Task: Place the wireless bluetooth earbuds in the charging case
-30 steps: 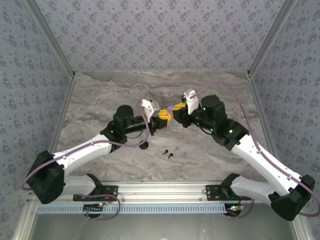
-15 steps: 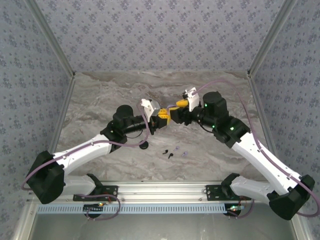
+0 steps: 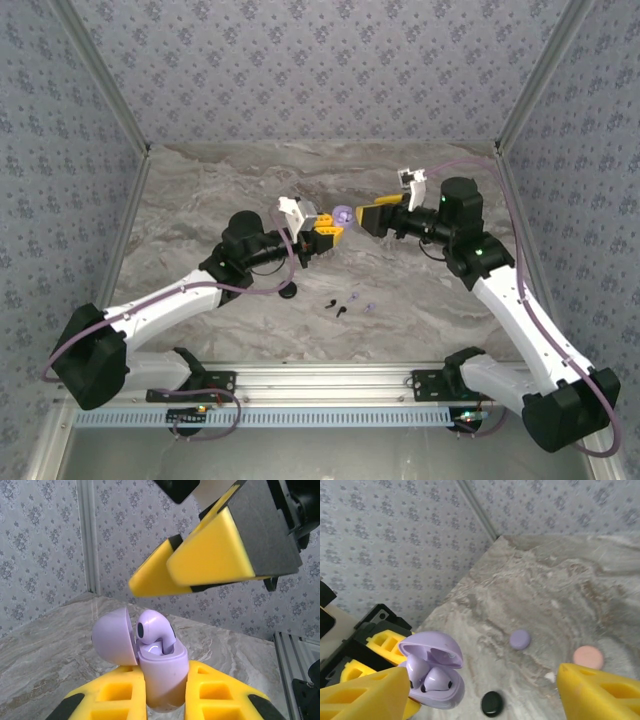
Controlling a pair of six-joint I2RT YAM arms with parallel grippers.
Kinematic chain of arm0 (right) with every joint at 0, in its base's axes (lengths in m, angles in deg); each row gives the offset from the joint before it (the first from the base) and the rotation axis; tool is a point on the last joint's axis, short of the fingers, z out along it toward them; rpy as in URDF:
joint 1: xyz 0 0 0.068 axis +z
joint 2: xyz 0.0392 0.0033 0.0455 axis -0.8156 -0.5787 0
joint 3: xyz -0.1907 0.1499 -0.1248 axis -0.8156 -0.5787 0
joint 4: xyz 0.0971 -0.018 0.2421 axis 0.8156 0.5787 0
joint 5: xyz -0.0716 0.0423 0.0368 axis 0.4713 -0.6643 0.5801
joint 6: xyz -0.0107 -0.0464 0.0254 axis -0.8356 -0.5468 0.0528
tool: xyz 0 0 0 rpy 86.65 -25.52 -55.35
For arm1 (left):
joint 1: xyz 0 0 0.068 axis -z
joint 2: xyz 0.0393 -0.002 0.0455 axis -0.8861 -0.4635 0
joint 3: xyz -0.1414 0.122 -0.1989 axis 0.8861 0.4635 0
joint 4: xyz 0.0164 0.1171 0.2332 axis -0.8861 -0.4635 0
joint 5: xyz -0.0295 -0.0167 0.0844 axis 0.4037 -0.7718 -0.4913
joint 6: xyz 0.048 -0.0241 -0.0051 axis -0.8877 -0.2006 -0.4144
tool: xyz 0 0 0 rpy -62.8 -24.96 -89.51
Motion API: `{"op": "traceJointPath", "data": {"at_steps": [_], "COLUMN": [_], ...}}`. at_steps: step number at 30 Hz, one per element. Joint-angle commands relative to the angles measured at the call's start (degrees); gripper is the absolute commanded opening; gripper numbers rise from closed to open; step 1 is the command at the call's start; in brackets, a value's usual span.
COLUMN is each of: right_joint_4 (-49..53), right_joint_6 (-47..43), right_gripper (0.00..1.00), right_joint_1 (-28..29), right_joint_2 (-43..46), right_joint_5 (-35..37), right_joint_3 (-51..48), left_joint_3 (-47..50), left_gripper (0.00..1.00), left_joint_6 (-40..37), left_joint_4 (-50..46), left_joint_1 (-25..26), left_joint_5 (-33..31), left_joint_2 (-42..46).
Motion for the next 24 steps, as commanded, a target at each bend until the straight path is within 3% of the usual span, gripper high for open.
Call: {"op": "traceJointPath", "data": {"at_steps": [1,4,8,24], "right_joint_4": [-3.28,-1.69,-0.21,6.04], "right_joint_6": [1.9,0.64,-0.68,-4.45], "right_gripper": [0.88,0.94,0.96,0.91], "right_joint_1": [-0.03,0.64,1.76,3.44], "right_joint_2": [-0.41,-1.24,-2.32,-3.4], "right_joint_5": [-5.31,-5.08,-4.01,1.76], "right_joint_3": [1.32,2.38,2.82,4.05], "left_joint_3": [-0.48,-1.19,-1.75,-1.55], "left_gripper": [0.0,0.0,0.0,0.0], "left_joint_6": [-0.2,-0.45,-0.45,-0.31], "left_joint_4": [3.94,3.76,3.57,3.14], "left_joint_1": [0.23,0.29,0.25,0.27], "left_joint_5": [1.73,2.04,2.33,1.92], "left_joint_2": [1.22,0.95,0.86,1.48]}}
